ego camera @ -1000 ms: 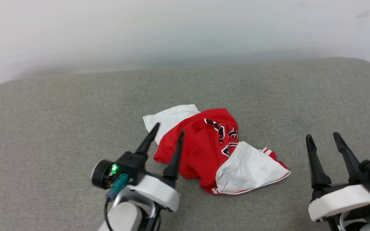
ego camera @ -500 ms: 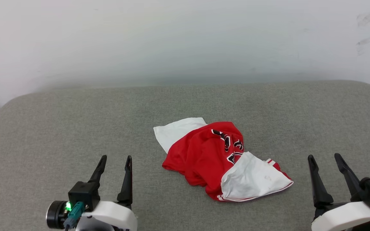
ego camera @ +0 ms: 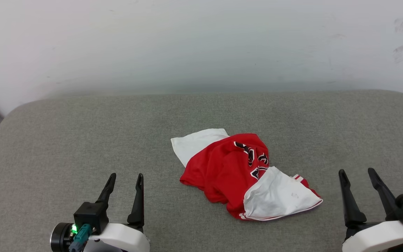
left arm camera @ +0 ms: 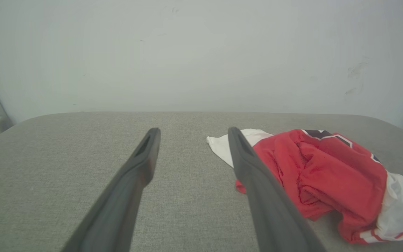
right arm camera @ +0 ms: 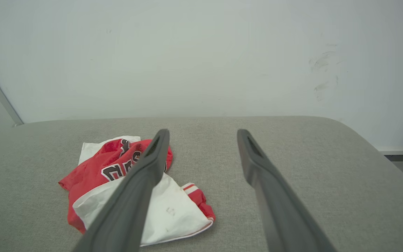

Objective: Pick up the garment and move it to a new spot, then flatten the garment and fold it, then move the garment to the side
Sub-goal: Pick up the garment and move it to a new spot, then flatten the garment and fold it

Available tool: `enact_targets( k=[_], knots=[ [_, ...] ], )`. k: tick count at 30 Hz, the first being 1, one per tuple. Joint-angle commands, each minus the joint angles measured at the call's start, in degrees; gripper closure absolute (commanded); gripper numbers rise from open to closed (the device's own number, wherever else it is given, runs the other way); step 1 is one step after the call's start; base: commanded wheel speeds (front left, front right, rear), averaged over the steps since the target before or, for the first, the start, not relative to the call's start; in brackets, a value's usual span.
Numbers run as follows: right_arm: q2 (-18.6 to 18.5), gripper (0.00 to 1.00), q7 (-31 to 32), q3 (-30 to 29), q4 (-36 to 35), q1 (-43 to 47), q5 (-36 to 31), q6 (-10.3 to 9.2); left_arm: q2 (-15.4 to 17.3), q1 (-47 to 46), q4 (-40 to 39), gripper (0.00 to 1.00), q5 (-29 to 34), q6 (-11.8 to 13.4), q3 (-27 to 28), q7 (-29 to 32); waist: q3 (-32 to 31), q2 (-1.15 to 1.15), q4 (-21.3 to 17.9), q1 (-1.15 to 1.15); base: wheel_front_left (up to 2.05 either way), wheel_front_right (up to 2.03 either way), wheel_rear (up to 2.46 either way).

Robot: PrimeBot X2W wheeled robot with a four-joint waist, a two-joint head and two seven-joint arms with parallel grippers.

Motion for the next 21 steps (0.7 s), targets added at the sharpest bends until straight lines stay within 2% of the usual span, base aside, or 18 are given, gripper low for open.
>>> enact_targets(
  k=[1,5,10,16,21],
  knots=[
    [0.1,0.00,0.0,0.0,-0.1,0.4,-0.2,-0.02,-0.1,-0.2,0.0,0.00,0.2,0.0,0.2,-0.1,0.1,0.00,-0.1,0.00,0.00,0.00,0.00],
    [0.1,0.00,2.2,1.5,1.3,-0.6,1.6,-0.02,-0.7,-1.1,-0.4,0.00,0.3,-0.5,0.4,-0.1,0.7,0.00,0.2,0.00,0.00,0.00,0.00],
    [0.0,0.00,10.8,6.1,3.2,-2.4,4.3,-0.02,-2.0,-2.7,-1.1,0.00,1.3,-1.0,0.1,-0.1,2.4,0.00,2.0,0.00,0.00,0.00,0.00],
    [-3.3,0.00,23.2,11.9,3.7,-5.9,8.4,-0.02,-3.7,-4.3,-2.7,0.00,2.6,-2.1,0.2,-0.1,5.5,0.00,4.3,0.00,0.00,0.00,0.00],
    [-6.1,0.00,30.1,16.8,3.9,-9.1,11.2,-0.02,-4.9,-5.6,-3.4,0.00,3.7,-2.7,0.7,-0.1,7.7,0.00,6.3,0.00,0.00,0.00,0.00]
  ],
)
